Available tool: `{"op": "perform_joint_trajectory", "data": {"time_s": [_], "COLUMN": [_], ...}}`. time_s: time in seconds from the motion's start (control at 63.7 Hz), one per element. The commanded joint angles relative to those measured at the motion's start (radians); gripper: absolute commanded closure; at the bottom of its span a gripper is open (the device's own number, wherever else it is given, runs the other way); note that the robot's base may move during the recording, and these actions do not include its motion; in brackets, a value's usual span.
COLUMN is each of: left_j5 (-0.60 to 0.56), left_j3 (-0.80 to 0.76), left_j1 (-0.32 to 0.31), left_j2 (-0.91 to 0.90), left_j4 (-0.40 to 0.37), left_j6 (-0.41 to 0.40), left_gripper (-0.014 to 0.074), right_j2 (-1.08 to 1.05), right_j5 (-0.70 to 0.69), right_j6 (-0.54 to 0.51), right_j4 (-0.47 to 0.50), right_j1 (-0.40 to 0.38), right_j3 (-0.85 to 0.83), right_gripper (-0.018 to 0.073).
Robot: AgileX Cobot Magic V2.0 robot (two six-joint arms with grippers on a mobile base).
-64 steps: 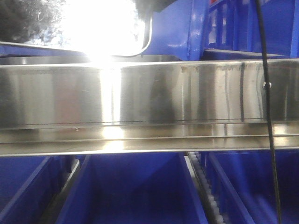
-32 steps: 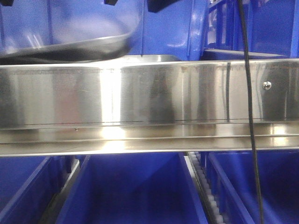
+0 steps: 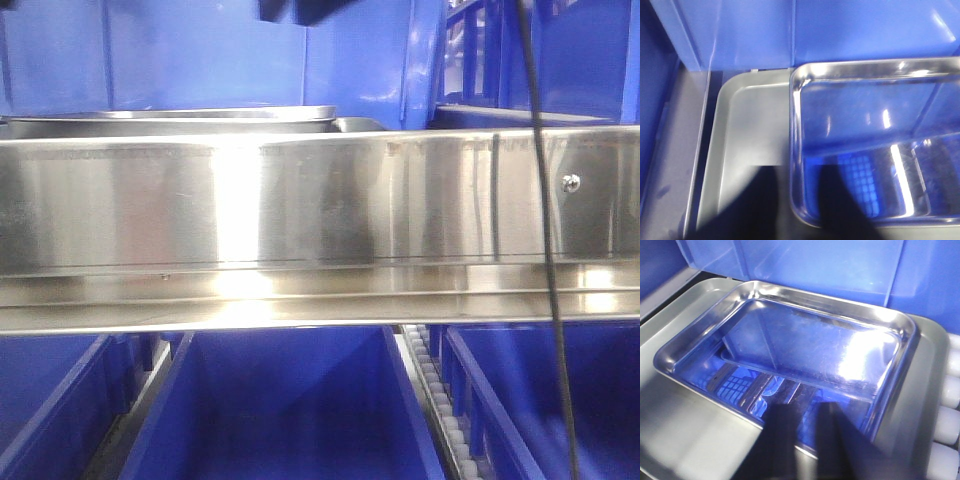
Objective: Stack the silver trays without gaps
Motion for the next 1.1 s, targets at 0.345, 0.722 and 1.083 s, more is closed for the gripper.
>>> {"op": "perform_joint_trajectory", "data": {"time_s": [0.345, 0.722, 1.083], "left_j5": [-0.399, -0.809, -0.8], "left_j3": [0.063, 0.516, 0.574], "left_j1": [-0.003, -0.003, -0.003], "left_j2": [-0.279, -0.561, -0.611], "left_j4": [0.057, 0.201, 0.201], "left_j6": [0.002, 0.006, 0.006], "left_gripper": [0.0602, 0.0602, 0.0602], "right_j2": [-0.138, -0.159, -0.159], "right_j5": [-0.241, -0.248, -0.248], "right_j6": [-0.006, -0.006, -0.006], "right_j4": [-0.221, -0.234, -0.234], "right_j1": [0.003, 0.003, 0.003], "right_j3": [-0.008, -0.008, -0.008], "right_gripper": [0.0638, 0.0638, 0.0638]}}
